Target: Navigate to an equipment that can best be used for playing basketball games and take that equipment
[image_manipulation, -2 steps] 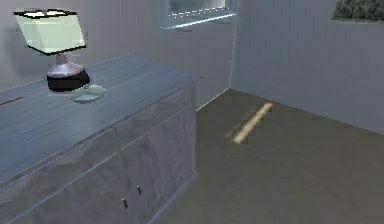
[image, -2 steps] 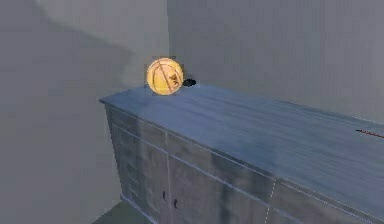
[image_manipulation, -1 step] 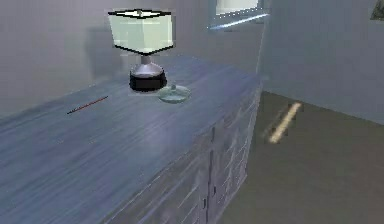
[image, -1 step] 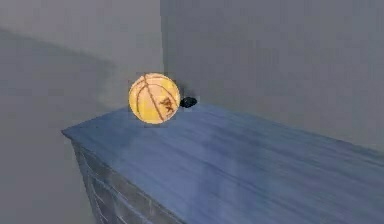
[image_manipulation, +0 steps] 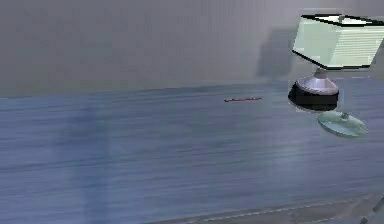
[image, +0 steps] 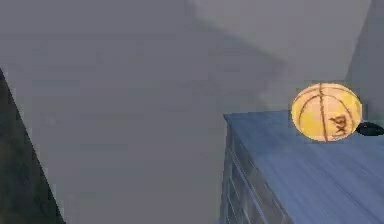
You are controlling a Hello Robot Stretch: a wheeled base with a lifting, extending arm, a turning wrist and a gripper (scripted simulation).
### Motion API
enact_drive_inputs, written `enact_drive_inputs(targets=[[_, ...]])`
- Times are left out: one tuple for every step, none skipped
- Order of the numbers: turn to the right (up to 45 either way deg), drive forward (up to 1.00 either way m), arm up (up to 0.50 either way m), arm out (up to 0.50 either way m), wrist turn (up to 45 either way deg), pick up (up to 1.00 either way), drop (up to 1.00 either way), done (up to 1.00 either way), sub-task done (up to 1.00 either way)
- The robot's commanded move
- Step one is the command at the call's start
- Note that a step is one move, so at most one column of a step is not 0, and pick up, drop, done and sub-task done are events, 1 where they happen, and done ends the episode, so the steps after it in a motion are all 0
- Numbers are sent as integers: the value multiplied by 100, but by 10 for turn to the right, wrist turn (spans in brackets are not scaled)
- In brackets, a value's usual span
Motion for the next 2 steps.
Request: enact_drive_inputs(targets=[[-450, 0, 0, 0, 0, 0, 0, 0, 0], [-90, 0, 0, 0, 0, 0, 0, 0, 0]])
